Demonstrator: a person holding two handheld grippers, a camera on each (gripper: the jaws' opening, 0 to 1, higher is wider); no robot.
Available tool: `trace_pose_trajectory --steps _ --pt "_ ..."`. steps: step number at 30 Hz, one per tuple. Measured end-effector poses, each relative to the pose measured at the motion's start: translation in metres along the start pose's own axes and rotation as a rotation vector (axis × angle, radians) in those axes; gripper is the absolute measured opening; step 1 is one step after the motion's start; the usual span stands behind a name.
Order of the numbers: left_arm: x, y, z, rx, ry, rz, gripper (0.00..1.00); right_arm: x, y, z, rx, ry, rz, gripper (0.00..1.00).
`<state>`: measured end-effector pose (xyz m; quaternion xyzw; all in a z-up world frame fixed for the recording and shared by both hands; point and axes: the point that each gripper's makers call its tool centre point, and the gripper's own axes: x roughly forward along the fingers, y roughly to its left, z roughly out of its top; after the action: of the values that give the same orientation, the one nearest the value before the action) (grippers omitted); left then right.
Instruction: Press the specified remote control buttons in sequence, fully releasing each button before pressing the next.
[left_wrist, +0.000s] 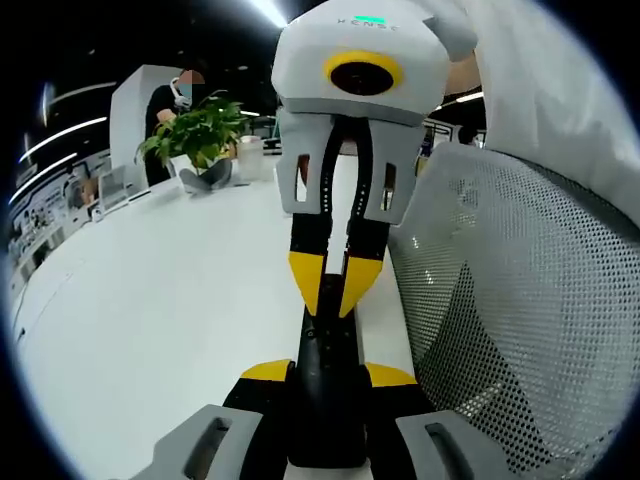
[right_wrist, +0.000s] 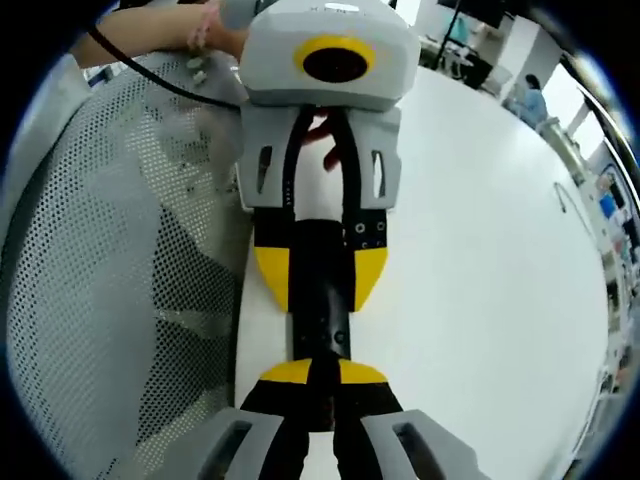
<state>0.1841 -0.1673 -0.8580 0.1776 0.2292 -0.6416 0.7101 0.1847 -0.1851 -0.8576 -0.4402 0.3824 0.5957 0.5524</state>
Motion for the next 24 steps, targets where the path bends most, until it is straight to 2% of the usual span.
trace_pose_trajectory --steps 6,8,10,13,15,19,21,22,24 --pt "0.0 0.0003 -0.0001 0.008 0.005 -0.001 0.26 -0.0018 -0.0009 -0.0008 0.016 -0.039 -0.007 0.04" --pt "-0.0001 0.0003 -0.0002 0.009 0.005 -0.001 0.26 -0.0028 -0.0003 0.0025 -0.013 -0.143 -0.031 0.04" --pt "-0.0002 0.0003 -0.0002 0.01 0.006 0.0 0.26 -0.0049 -0.0009 0.002 0.055 -0.252 -0.031 0.04" --pt "-0.0002 0.0 -0.0002 0.013 0.007 0.0 0.26 -0.0062 -0.0016 0.0025 0.069 -0.331 -0.026 0.04" --pt "-0.0003 -0.0001 -0.0002 0.013 0.007 0.0 0.26 -0.006 -0.0002 0.0036 0.009 -0.339 -0.041 0.04" --pt "-0.0005 -0.0003 -0.0001 0.012 0.006 0.001 0.26 -0.005 0.0018 0.0063 -0.02 -0.328 -0.054 0.03" --pt "-0.0006 -0.0004 -0.0002 0.014 0.007 0.001 0.26 -0.0043 0.0024 0.0078 -0.078 -0.321 -0.055 0.03" --pt "-0.0006 -0.0004 -0.0003 0.015 0.007 0.001 0.26 -0.0041 0.0028 0.0079 -0.127 -0.296 -0.053 0.03" --pt "-0.0005 -0.0003 -0.0003 0.016 0.009 0.002 0.26 -0.003 0.0031 0.008 -0.152 -0.25 -0.032 0.02"
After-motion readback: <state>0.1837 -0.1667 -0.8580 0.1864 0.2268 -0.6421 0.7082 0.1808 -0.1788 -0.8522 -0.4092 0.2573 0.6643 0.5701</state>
